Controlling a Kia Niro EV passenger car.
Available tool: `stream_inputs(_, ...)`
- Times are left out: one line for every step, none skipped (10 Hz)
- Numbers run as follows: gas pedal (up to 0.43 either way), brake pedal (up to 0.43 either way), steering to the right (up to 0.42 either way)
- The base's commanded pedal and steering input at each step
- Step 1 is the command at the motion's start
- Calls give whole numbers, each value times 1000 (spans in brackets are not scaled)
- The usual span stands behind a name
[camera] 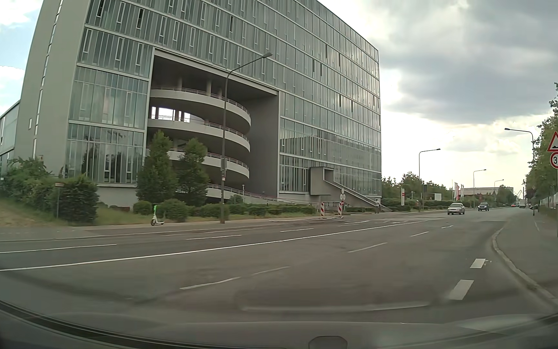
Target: Follow the waypoints while adhering to traffic rules and regulations
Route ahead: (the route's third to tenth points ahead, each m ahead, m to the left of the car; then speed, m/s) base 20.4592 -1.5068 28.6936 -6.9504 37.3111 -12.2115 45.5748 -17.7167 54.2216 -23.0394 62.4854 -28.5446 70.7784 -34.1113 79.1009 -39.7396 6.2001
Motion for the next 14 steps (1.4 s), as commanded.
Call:
stream_inputs(209, 30, 216)
stream_inputs(209, 30, 216)
stream_inputs(209, 30, 217)
stream_inputs(209, 30, 217)
stream_inputs(209, 30, 216)
stream_inputs(209, 30, 215)
stream_inputs(220, 30, 216)
stream_inputs(220, 30, 214)
stream_inputs(220, 30, 206)
stream_inputs(220, 37, 192)
stream_inputs(220, 30, 179)
stream_inputs(240, 30, 167)
stream_inputs(240, 24, 153)
stream_inputs(240, 30, 133)
